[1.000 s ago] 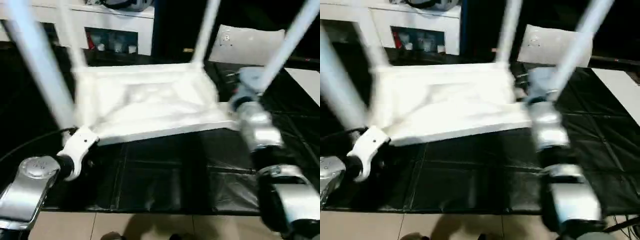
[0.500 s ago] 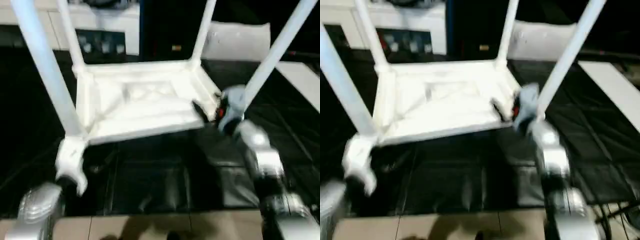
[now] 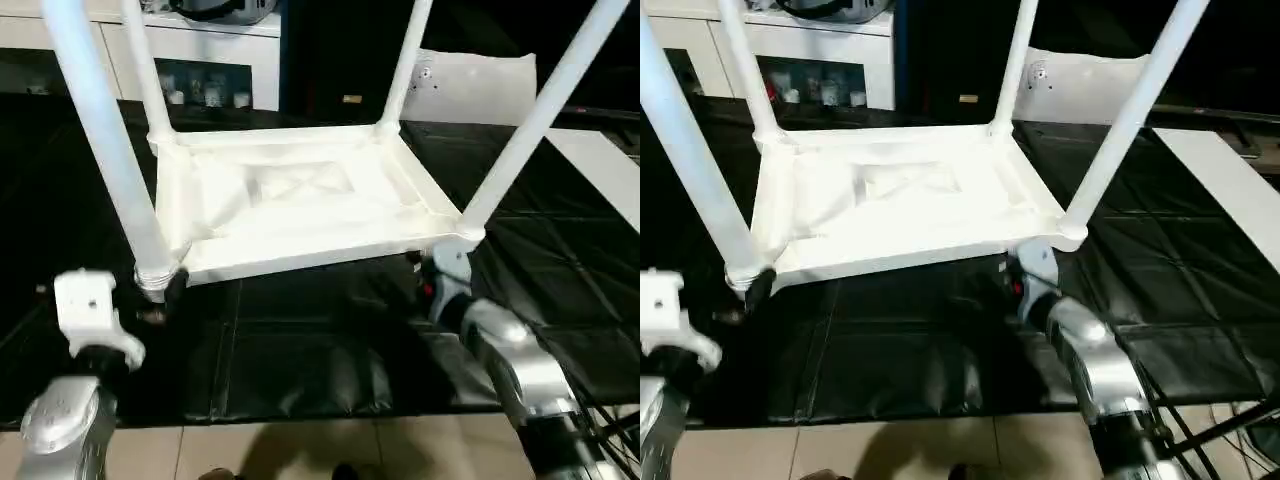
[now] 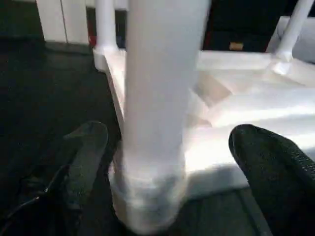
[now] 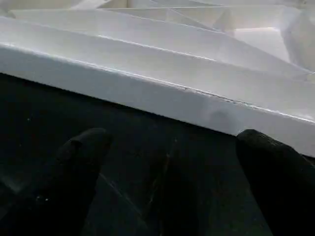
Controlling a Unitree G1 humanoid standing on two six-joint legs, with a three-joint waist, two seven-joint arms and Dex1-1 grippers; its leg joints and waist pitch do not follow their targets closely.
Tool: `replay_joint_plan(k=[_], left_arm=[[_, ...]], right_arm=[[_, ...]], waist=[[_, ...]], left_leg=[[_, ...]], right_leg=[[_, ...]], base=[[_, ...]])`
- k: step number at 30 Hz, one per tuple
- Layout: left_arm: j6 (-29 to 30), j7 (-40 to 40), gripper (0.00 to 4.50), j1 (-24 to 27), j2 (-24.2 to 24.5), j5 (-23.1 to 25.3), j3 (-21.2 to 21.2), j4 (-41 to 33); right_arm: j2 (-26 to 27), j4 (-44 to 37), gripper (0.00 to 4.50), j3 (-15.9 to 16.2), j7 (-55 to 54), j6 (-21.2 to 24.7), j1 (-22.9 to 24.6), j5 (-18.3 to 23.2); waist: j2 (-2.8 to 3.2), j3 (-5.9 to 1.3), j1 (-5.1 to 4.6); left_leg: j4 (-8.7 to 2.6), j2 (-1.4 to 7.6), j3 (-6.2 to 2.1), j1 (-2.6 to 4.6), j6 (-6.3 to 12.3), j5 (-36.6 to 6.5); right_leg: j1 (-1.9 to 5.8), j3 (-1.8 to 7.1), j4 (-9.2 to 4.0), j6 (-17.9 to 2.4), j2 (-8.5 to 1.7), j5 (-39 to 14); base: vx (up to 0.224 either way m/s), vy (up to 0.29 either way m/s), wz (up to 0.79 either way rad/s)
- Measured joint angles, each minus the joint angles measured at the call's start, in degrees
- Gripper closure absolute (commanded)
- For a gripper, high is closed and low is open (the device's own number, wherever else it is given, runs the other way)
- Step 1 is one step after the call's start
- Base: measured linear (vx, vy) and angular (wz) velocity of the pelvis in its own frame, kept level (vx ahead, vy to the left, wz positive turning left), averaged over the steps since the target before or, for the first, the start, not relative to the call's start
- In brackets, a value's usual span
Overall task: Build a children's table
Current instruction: Rotate leg to tighten, then rotate table base
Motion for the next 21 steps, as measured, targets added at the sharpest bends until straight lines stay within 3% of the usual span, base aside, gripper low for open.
replay_joint_plan(k=[5,8,10,12,13,14,15,16,17,18,21], left_arm=[[0.2,-4.3,0.0,-6.6,3.4,-3.8,0.5,3.0],[0.5,-5.9,0.0,-8.1,4.4,-4.4,0.4,5.2],[1.3,-7.9,0.0,-10.2,5.8,-5.2,0.4,8.2],[2.3,-10.3,0.0,-11.9,7.1,-6.4,0.3,10.4],[3.1,-12.5,0.0,-13.9,8.3,-7.0,-0.4,12.6],[3.5,-14.0,0.0,-15.3,8.8,-7.6,-1.5,13.9],[3.8,-15.7,0.0,-16.3,8.5,-8.5,-2.5,14.5],[4.1,-17.9,0.0,-16.3,8.5,-9.4,-3.2,15.6],[5.0,-19.9,0.0,-16.5,8.6,-10.5,-3.6,16.6],[6.2,-22.1,0.0,-17.2,8.7,-11.5,-4.3,17.2],[8.8,-27.4,0.0,-18.9,9.4,-14.3,-5.9,18.5]], right_arm=[[0.1,0.2,0.0,0.9,-3.2,2.5,0.7,-2.8],[0.4,1.3,0.0,0.8,-5.2,2.7,0.4,-2.9],[0.7,3.6,0.0,0.6,-6.4,2.7,-1.1,-3.6],[0.9,5.1,0.0,0.5,-7.2,2.5,-2.4,-4.4],[1.5,6.4,0.0,0.3,-7.6,2.0,-3.3,-4.8],[1.8,7.1,0.0,0.3,-7.8,1.5,-3.4,-4.9],[2.2,8.4,0.0,0.2,-8.1,0.9,-4.5,-5.0],[2.9,9.9,0.0,0.1,-8.4,0.0,-5.9,-4.9],[3.8,11.1,0.0,0.0,-8.9,-0.7,-7.1,-4.9],[4.6,12.1,0.0,0.0,-9.5,-1.5,-8.0,-4.9],[5.8,16.5,0.0,-0.1,-10.4,-2.8,-9.8,-4.8]], waist=[[0.27,0.18,-0.49],[0.31,0.23,-0.81],[0.41,0.33,-0.78],[0.92,0.69,-0.48],[0.87,1.08,0.83],[-0.06,0.95,1.82],[-2.28,0.51,3.48],[-1.84,0.53,4.47],[-1.17,0.45,5.54],[-0.66,0.37,6.02],[-0.29,0.25,5.72]], left_leg=[[-0.01,0.01,-0.47,0.12,0.01,0.0],[0.0,-0.02,-0.52,0.5,0.01,0.0],[-0.03,0.11,-0.88,0.5,0.01,0.0],[-0.2,0.53,-1.04,0.6,0.01,0.0],[-0.36,0.7,-0.29,0.56,0.0,0.0],[-0.33,0.73,1.2,0.81,-0.01,0.0],[0.21,0.66,3.42,1.63,-0.02,0.0],[1.74,0.58,2.91,0.92,-0.31,-1.0],[2.39,0.65,1.91,0.55,-0.2,-2.1],[1.88,-0.16,0.61,0.24,-0.31,-2.0],[0.95,0.1,0.42,-0.04,-1.3,-0.6]], right_leg=[[0.67,-0.66,-0.86,0.0,-0.06,0.0],[0.97,-0.88,-1.02,0.0,-0.16,0.0],[1.23,-1.71,-1.52,0.0,-0.19,0.0],[1.91,-2.49,-1.65,0.0,-0.2,-0.3],[1.49,-1.76,2.01,-0.7,-0.34,-2.5],[1.49,-0.02,5.73,-1.3,-0.5,-4.7],[-0.01,2.67,7.74,0.3,-0.91,-5.6],[-0.4,2.54,8.0,0.4,-0.85,-5.5],[-0.6,2.51,7.98,0.4,-0.76,-5.5],[-0.64,2.36,7.88,0.4,-0.67,-5.5],[-0.25,2.48,6.45,0.0,0.12,-4.7]], base=[[0.0,0.0,0.0],[0.0,0.0,0.0],[0.0,0.0,0.0],[0.0,0.0,0.0],[-0.082,-0.053,0.19],[-0.009,-0.14,0.31],[0.009,-0.133,0.27],[0.058,-0.117,0.11],[0.0,0.0,0.0],[0.0,0.0,0.0],[0.0,0.0,0.0]])
